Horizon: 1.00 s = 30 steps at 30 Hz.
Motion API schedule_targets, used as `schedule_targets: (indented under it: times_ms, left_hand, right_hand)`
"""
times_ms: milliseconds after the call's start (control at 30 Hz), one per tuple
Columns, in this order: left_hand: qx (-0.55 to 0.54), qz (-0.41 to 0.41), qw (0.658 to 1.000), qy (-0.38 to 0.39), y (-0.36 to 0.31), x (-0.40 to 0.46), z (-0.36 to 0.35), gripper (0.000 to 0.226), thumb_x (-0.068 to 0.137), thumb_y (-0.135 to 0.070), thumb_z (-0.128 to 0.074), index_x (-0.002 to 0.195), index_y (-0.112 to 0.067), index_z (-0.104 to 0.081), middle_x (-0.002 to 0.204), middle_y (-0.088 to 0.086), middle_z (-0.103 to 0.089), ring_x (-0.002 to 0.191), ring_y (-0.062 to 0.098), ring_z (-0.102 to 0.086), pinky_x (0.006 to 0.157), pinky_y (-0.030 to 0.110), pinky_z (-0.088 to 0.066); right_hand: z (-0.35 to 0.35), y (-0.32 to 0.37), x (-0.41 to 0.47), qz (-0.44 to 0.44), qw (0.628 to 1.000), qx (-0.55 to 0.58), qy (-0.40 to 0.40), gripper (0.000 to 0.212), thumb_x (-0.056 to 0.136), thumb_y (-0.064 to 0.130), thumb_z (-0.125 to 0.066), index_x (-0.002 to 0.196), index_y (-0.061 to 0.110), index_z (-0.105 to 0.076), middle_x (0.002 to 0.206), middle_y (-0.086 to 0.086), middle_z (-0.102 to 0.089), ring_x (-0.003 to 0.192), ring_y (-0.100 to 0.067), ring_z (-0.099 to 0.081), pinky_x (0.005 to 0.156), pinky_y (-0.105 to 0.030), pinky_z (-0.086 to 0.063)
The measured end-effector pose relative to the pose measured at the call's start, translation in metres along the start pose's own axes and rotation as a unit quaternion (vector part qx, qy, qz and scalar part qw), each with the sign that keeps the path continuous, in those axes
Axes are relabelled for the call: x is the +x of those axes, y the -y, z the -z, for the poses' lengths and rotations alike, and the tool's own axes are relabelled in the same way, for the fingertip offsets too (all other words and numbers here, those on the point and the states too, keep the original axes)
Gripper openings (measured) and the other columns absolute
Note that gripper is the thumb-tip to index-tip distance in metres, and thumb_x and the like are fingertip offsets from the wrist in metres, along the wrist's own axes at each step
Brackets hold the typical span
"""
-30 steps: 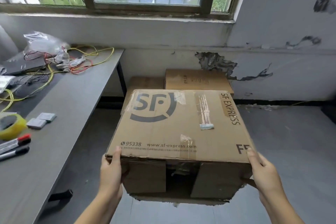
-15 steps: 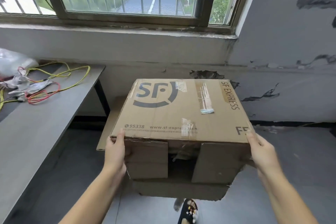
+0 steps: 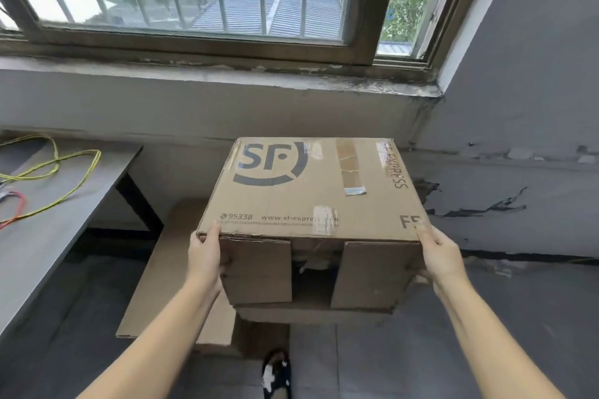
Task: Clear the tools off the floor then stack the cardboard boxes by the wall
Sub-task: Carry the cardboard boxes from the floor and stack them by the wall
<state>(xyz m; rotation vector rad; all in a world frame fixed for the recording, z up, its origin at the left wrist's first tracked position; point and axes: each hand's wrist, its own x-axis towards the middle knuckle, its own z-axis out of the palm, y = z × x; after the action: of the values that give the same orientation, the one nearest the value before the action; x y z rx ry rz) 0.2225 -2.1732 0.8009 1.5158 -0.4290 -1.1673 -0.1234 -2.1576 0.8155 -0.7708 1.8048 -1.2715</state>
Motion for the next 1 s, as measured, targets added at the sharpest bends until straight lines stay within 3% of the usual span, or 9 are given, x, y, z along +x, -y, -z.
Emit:
schedule_targets:
  times_ms: [67, 200, 333, 433, 667, 867, 1000]
  left_hand:
    - [0.006, 0.002, 1.000, -0.008, 0.002, 0.025, -0.014, 0.021, 0.095, -0.033, -0.052, 0.109, -0.018, -0.048, 0.120, 0.004, -0.059, 0.109, 0.023, -0.056, 0.098, 0.051, -0.045]
    - [0.010, 0.017, 1.000, -0.008, 0.006, 0.065, -0.038, 0.034, 0.095, -0.029, -0.052, 0.126, -0.015, -0.046, 0.124, 0.007, -0.057, 0.112, 0.024, -0.054, 0.098, 0.052, -0.045]
    - [0.031, 0.040, 0.999, -0.002, 0.014, 0.102, -0.053, 0.030, 0.094, -0.030, -0.053, 0.121, -0.020, -0.048, 0.125, 0.007, -0.058, 0.114, 0.024, -0.055, 0.101, 0.053, -0.042]
    - [0.034, 0.049, 0.998, -0.004, 0.021, 0.122, -0.062, 0.029, 0.092, -0.031, -0.054, 0.120, -0.024, -0.048, 0.124, 0.007, -0.059, 0.116, 0.026, -0.054, 0.102, 0.054, -0.041]
    - [0.025, 0.064, 0.997, -0.035, 0.043, 0.137, -0.070, 0.035, 0.095, -0.024, -0.050, 0.129, -0.027, -0.041, 0.130, 0.007, -0.054, 0.121, 0.024, -0.051, 0.106, 0.051, -0.038]
    - [0.066, 0.055, 0.995, -0.042, 0.051, 0.139, -0.069, 0.035, 0.091, -0.032, -0.052, 0.125, -0.030, -0.043, 0.128, 0.006, -0.055, 0.120, 0.025, -0.050, 0.105, 0.053, -0.038]
    - [0.103, 0.055, 0.993, -0.023, 0.042, 0.137, -0.067, 0.038, 0.093, -0.032, -0.051, 0.129, -0.026, -0.042, 0.130, 0.007, -0.054, 0.118, 0.025, -0.051, 0.105, 0.050, -0.039]
  right_hand:
    - [-0.012, -0.006, 0.024, -0.018, 1.000, -0.006, 0.003, 0.038, 0.093, 0.042, -0.053, 0.126, 0.023, -0.059, 0.115, 0.000, -0.066, 0.108, -0.024, -0.060, 0.098, -0.052, -0.046]
    - [-0.032, -0.017, 0.061, -0.057, 0.998, 0.001, 0.002, 0.042, 0.094, 0.041, -0.052, 0.132, 0.023, -0.054, 0.126, 0.000, -0.061, 0.117, -0.024, -0.055, 0.101, -0.052, -0.044]
    - [-0.049, -0.038, 0.093, -0.095, 0.996, 0.002, 0.005, 0.046, 0.090, 0.051, -0.051, 0.132, 0.032, -0.052, 0.127, 0.003, -0.060, 0.117, -0.025, -0.055, 0.091, -0.054, -0.049]
    - [-0.057, -0.049, 0.109, -0.099, 0.995, -0.006, 0.003, 0.058, 0.078, 0.071, -0.051, 0.128, 0.042, -0.053, 0.125, 0.009, -0.061, 0.117, -0.021, -0.056, 0.095, -0.052, -0.048]
    - [-0.063, -0.055, 0.131, -0.099, 0.995, -0.018, 0.027, 0.035, 0.099, 0.035, -0.040, 0.133, 0.032, -0.048, 0.124, -0.001, -0.060, 0.115, -0.026, -0.056, 0.097, -0.054, -0.046]
    - [-0.058, -0.064, 0.138, -0.084, 0.994, -0.052, 0.052, 0.039, 0.099, 0.036, -0.040, 0.137, 0.031, -0.043, 0.129, 0.001, -0.056, 0.119, -0.022, -0.052, 0.104, -0.050, -0.041]
    - [-0.054, -0.062, 0.140, -0.095, 0.987, -0.098, 0.081, 0.039, 0.096, 0.048, -0.040, 0.134, 0.040, -0.040, 0.132, 0.003, -0.054, 0.122, -0.025, -0.050, 0.104, -0.051, -0.040]
